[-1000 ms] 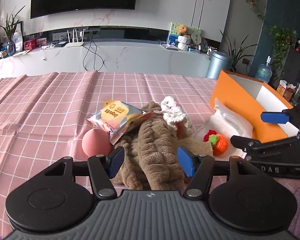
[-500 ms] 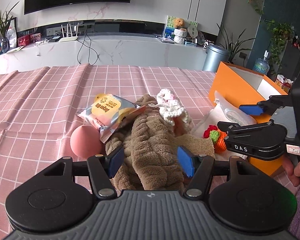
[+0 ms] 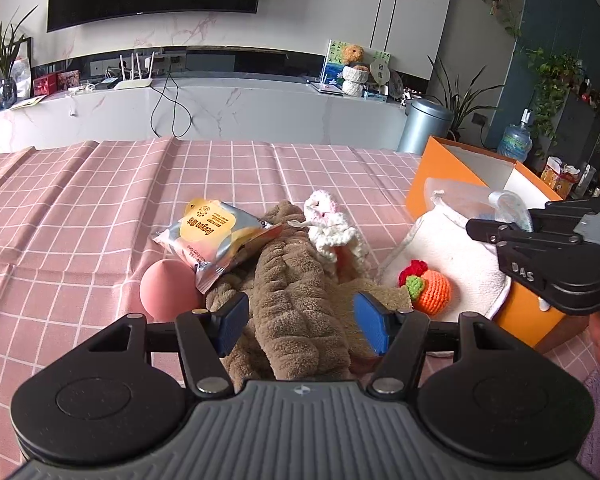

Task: Organize soft objects

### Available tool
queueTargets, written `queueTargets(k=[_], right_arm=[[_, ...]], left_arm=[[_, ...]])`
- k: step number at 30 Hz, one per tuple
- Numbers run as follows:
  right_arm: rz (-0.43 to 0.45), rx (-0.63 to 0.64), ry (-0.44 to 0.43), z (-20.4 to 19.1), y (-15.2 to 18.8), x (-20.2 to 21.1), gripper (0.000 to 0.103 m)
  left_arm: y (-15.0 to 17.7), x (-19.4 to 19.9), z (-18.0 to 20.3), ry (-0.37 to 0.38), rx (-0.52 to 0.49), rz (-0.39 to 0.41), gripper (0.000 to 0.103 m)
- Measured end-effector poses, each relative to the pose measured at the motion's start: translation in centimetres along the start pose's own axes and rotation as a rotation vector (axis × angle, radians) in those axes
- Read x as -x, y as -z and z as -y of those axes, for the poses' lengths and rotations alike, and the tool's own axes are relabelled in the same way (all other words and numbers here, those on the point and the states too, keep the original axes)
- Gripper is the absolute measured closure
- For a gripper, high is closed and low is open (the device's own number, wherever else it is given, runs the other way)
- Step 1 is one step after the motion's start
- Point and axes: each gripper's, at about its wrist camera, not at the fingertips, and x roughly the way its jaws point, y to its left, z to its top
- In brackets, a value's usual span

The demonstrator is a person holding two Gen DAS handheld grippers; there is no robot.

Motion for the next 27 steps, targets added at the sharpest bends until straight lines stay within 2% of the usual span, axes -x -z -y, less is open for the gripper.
queueTargets(k=[8,12,15,18,22,24,27], right_arm=[[0.084,-0.083,-0.050,0.9,-0.7,4.3,0.103],[0.152,-0.040,-0.037,0.9,-2.4,5.9,0.103],[0.186,-0.078,-0.083,1.3,-4.0,7.0,0.103],[0.205,-0.100,-0.166,0.7,-4.5,8.0,0.103],[0.159,-0.008,-0.188,-2.0,-2.6,7.2,0.103],[0.090,-0.002,-0.228,-3.1,-0.7,5.7,0.103],[0.006,0.039,-0.283,-4.9,2.0,4.0,0.102]], left_arm=[[0.0,1.6,1.0,0.013,-0.030,0.019,0.033],[-0.1,2.4,1.7,0.006,-0.042,0.029,0.034],[-0.4,3.4,1.8,0.010,-0.034,0.049,0.035],[-0.8,4.3,1.1,0.025,0.009,0.057,0.037],[-1.1,5.0,-0.4,0.039,0.097,0.040,0.037],[-1.1,4.9,-0.7,0.023,0.104,0.032,0.037],[-0.8,4.6,-0.5,0.049,0.113,0.003,0.037]])
